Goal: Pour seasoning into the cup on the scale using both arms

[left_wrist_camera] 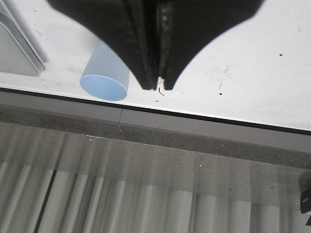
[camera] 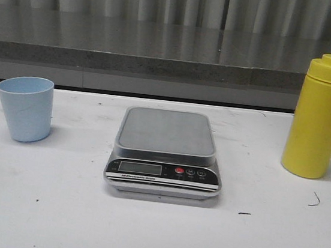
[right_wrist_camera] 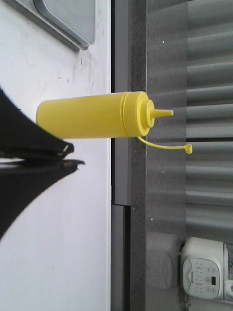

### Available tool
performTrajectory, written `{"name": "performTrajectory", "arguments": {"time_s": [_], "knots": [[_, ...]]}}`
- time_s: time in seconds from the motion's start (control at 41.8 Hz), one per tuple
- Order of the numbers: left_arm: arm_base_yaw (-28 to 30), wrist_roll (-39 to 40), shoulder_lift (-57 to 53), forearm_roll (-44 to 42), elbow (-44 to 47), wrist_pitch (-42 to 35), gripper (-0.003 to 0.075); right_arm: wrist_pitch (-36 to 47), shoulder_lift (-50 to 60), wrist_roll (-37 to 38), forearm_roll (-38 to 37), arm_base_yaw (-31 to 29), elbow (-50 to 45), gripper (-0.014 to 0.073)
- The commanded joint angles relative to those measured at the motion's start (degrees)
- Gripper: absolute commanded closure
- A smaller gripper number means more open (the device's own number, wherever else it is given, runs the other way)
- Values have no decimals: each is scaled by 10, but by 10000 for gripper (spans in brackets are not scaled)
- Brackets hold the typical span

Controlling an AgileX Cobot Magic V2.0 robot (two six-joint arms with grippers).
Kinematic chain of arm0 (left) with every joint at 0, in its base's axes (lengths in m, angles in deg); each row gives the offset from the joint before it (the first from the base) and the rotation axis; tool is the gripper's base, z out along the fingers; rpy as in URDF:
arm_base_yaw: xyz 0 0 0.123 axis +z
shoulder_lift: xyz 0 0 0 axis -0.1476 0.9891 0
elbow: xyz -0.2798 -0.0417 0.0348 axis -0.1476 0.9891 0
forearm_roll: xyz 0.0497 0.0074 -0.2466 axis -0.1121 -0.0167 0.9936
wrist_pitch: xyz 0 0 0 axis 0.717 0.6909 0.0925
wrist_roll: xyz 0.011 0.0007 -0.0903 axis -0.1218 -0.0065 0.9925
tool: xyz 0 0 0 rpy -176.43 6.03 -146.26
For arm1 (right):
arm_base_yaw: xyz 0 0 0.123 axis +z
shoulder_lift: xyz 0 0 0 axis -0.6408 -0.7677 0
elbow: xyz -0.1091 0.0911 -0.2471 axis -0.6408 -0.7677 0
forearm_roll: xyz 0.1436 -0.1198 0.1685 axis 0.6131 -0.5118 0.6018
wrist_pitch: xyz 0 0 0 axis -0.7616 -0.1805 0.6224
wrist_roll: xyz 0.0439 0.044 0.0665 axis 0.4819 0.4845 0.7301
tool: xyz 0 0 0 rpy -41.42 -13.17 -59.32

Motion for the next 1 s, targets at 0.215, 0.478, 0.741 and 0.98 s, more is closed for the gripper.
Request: {"name": "performTrajectory", "arguments": {"time_s": [0.215, 0.478, 0.741, 0.98], "knots": [[-1, 2, -9, 0, 13, -50, 740, 46, 9, -2, -6, -3, 4, 710], [-1, 2, -9, 0, 13, -50, 740, 46, 9, -2, -6, -3, 4, 710], [-1, 2, -9, 0, 13, -50, 740, 57, 9, -2, -7, -3, 4, 710], [-1, 2, -8, -2, -56, -82, 740, 1, 9, -3, -12, -3, 78, 710]]}}
